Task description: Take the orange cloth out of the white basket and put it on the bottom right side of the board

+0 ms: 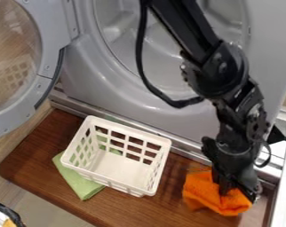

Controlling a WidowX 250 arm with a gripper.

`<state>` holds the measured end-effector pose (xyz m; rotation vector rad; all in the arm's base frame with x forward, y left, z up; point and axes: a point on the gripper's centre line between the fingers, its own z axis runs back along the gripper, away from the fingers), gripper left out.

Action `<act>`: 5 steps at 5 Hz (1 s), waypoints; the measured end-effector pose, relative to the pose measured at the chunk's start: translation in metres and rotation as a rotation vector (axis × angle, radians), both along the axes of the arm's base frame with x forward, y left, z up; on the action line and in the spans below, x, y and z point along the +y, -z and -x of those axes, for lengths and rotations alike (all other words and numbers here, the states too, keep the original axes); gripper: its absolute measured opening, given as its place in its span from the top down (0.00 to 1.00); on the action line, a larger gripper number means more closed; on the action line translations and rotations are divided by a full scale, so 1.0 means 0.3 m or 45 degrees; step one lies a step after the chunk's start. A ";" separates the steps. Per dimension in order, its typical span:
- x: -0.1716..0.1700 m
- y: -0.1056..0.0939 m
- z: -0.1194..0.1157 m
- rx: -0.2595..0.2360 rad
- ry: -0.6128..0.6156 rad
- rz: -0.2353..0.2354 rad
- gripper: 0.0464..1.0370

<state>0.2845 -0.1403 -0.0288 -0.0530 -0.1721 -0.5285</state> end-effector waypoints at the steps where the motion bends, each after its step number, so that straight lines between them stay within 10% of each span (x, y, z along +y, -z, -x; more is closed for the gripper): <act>1: 0.035 0.003 -0.001 0.017 -0.041 -0.024 0.83; 4: 0.035 -0.037 0.007 0.010 -0.047 -0.032 0.03; 5: 0.037 -0.071 -0.003 -0.029 -0.053 -0.031 0.03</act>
